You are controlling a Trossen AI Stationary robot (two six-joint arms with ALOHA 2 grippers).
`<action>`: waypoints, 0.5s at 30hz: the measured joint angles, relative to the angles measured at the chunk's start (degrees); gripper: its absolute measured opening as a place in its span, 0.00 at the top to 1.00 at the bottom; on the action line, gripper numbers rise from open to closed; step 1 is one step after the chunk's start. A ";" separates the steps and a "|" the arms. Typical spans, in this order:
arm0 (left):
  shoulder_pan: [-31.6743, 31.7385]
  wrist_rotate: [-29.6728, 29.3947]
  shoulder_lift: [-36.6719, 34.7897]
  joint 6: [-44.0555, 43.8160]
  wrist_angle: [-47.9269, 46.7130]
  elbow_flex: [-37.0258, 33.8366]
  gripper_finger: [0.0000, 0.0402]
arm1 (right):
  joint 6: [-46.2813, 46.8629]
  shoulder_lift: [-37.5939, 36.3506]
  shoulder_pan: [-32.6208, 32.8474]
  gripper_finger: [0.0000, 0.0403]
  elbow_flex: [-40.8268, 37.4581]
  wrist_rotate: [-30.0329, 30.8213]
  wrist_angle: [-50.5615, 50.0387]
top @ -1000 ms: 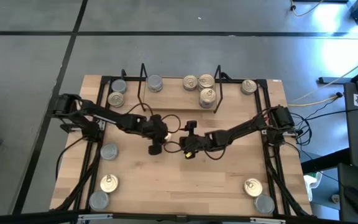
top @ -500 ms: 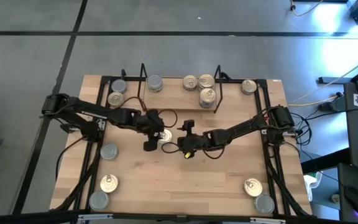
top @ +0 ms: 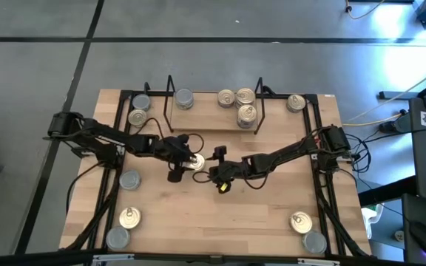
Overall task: Stack canned seafood by type on shelf
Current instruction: Stack the blue-pink tuna can on top of the other blue-pink can on the shelf
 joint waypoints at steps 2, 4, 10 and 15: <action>0.57 0.58 0.47 0.43 1.61 -1.05 0.37 | -0.18 0.05 0.00 0.16 0.00 -0.92 1.10; 1.24 1.00 1.00 0.56 2.90 -1.96 0.37 | -1.05 0.28 0.00 0.16 0.00 -1.39 2.43; 3.63 1.18 3.04 0.25 8.06 -3.85 0.37 | -4.02 1.36 -0.11 0.16 -0.01 -3.32 5.28; 5.43 1.84 3.78 -0.92 9.49 -4.83 0.37 | -7.62 3.91 -0.57 0.16 -0.03 -3.17 8.22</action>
